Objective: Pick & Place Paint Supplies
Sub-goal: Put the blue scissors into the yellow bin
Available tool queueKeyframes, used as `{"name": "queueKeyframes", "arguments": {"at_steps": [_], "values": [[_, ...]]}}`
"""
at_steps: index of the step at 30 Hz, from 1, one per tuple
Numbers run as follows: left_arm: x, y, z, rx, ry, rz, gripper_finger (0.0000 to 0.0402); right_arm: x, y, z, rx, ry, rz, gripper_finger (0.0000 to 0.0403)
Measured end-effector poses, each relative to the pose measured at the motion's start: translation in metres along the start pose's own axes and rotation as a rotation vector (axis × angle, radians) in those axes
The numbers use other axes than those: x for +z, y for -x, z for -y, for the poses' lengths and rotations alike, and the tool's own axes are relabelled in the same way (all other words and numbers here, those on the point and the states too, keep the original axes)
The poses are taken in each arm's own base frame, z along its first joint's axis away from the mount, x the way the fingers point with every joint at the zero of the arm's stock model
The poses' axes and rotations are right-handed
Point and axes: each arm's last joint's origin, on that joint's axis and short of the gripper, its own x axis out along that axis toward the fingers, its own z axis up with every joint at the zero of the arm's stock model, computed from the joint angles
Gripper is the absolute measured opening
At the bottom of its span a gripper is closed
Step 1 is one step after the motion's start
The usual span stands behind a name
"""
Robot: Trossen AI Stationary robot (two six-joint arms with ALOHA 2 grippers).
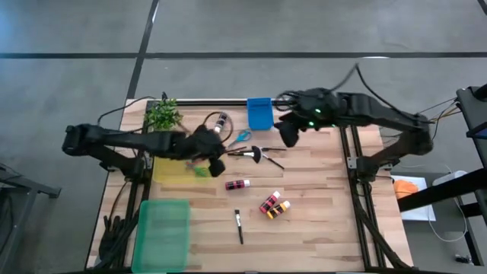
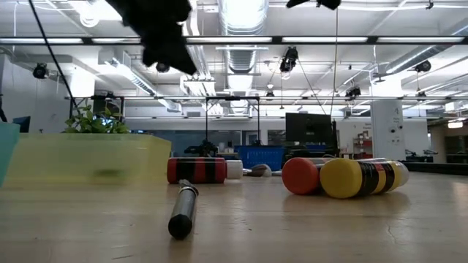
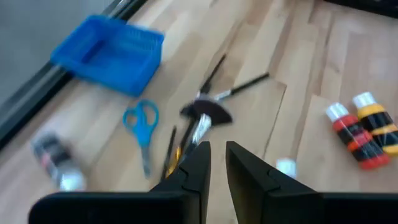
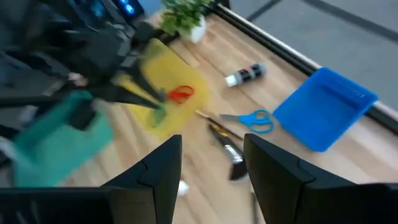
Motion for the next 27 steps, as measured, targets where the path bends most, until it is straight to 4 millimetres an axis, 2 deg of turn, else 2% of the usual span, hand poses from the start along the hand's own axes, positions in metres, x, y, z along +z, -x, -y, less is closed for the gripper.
{"name": "queueKeyframes", "arguments": {"at_steps": [3, 8, 11, 15, 20, 23, 27], "values": [[0.021, -0.02, -0.007, -0.038, -0.072, 0.015, 0.0081, -0.01, 0.008, 0.0, 0.059, -0.052, 0.053, 0.0171], [0.036, -0.054, -0.016, -0.037, -0.216, -0.031, 0.0149, -0.019, 0.027, 0.003, 0.101, -0.143, 0.138, 0.0171], [0.038, -0.074, -0.016, -0.049, -0.327, -0.046, 0.0188, -0.024, 0.039, 0.003, 0.108, -0.163, 0.165, 0.0171], [0.025, -0.107, -0.016, -0.119, -0.425, -0.108, 0.0216, -0.029, 0.055, 0.001, 0.12, -0.171, 0.208, 0.0171], [0.004, -0.146, -0.026, -0.105, -0.422, -0.212, 0.0212, -0.033, 0.074, -0.003, 0.149, -0.196, 0.256, 0.0171], [0.001, -0.161, -0.041, -0.078, -0.395, -0.206, 0.0185, -0.037, 0.083, -0.004, 0.165, -0.21, 0.267, 0.0171], [-0.003, -0.175, -0.065, -0.101, -0.263, -0.216, 0.0154, -0.043, 0.088, -0.005, 0.171, -0.224, 0.253, 0.0171]]}}
